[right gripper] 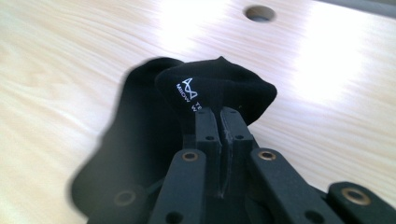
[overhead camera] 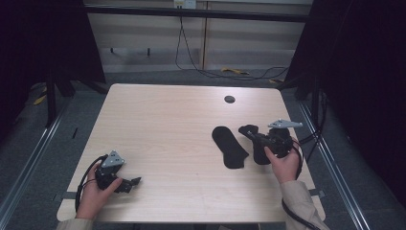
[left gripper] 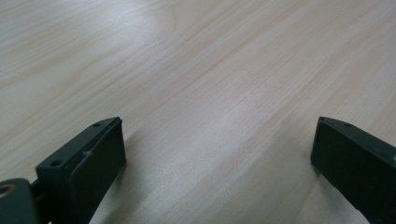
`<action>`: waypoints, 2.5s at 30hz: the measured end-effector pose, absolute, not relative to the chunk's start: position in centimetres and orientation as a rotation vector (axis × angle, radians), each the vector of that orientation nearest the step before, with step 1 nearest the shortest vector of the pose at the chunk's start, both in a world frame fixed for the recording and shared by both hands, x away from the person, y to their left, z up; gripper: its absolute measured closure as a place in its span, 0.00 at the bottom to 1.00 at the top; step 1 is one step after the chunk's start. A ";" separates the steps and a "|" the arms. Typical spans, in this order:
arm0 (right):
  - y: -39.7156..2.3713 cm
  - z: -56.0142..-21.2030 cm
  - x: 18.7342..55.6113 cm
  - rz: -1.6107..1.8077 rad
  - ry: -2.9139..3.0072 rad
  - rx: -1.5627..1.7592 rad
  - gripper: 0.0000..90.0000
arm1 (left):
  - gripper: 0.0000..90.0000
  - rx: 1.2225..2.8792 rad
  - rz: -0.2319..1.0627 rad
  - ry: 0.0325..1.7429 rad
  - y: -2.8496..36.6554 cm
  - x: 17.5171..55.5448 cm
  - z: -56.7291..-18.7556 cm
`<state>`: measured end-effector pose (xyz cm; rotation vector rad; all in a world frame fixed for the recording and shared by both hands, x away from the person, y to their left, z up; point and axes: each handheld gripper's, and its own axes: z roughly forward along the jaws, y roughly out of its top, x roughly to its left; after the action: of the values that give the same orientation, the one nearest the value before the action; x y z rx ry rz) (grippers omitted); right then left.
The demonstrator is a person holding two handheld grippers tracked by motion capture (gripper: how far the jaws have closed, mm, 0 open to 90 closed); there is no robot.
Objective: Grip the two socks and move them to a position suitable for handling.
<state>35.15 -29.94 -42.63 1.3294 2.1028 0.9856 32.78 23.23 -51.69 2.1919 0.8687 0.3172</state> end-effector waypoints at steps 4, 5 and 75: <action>-27.1 -41.5 34.3 1.008 2.161 1.244 0.97 | 0.03 2.192 0.317 0.868 23.2 32.8 -51.7; -26.2 -41.3 34.2 1.022 2.178 1.224 0.97 | 0.03 2.193 0.318 0.868 23.2 32.8 -51.7; -16.4 -45.1 37.6 1.134 2.327 1.017 0.84 | 0.03 2.195 0.323 0.860 23.2 32.8 -51.7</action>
<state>37.59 -16.44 -45.09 1.0171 2.3271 1.1337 32.78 23.24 -51.68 2.1948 0.8604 0.3226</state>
